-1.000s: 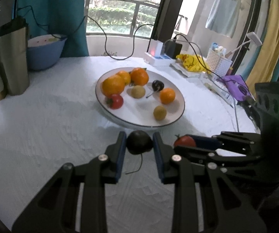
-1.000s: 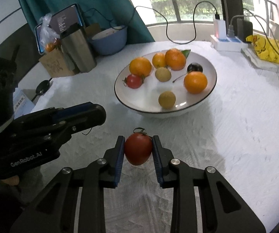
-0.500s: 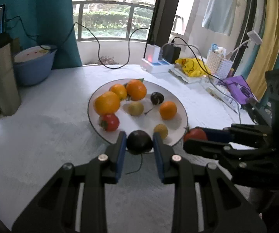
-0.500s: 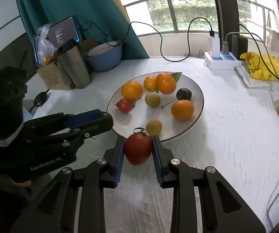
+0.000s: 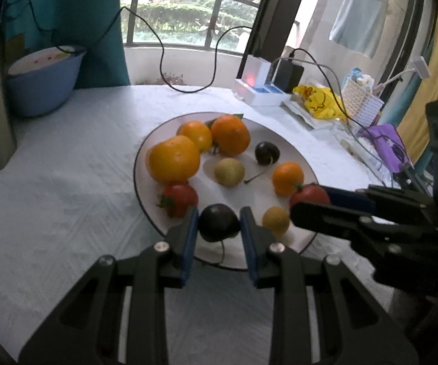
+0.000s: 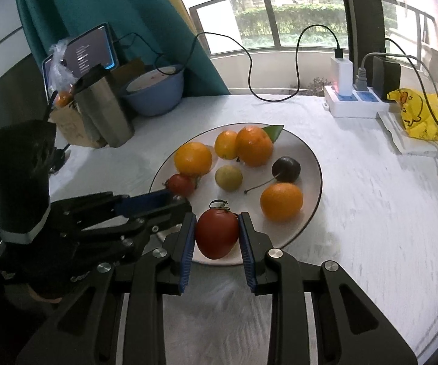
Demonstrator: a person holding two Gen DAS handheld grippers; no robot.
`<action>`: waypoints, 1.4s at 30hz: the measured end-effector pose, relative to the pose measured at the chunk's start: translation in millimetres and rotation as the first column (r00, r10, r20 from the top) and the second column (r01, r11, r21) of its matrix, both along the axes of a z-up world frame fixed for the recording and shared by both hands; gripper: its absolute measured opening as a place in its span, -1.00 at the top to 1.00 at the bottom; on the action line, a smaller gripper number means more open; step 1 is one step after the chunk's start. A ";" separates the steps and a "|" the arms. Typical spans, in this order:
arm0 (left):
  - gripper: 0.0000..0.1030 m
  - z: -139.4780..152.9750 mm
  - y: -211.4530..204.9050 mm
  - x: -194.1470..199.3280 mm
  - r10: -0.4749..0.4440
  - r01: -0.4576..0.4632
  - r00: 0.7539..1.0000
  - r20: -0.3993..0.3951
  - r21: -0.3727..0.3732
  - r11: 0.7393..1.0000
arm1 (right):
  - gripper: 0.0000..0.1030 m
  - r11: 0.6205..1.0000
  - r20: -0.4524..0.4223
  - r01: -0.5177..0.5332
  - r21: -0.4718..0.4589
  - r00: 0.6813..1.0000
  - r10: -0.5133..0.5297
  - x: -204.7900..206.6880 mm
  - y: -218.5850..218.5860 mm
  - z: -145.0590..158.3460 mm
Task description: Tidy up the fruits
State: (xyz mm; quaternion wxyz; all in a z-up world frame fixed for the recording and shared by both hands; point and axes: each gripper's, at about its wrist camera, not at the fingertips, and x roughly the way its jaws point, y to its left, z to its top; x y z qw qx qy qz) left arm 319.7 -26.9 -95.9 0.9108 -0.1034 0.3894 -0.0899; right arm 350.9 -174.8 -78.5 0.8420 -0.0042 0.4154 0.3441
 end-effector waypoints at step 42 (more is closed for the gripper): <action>0.14 17.6 4.2 -42.4 0.033 -0.035 0.998 0.045 0.051 0.998 | 0.41 0.998 -0.004 0.042 -0.040 0.999 -0.042 -3.8 17.9 2.6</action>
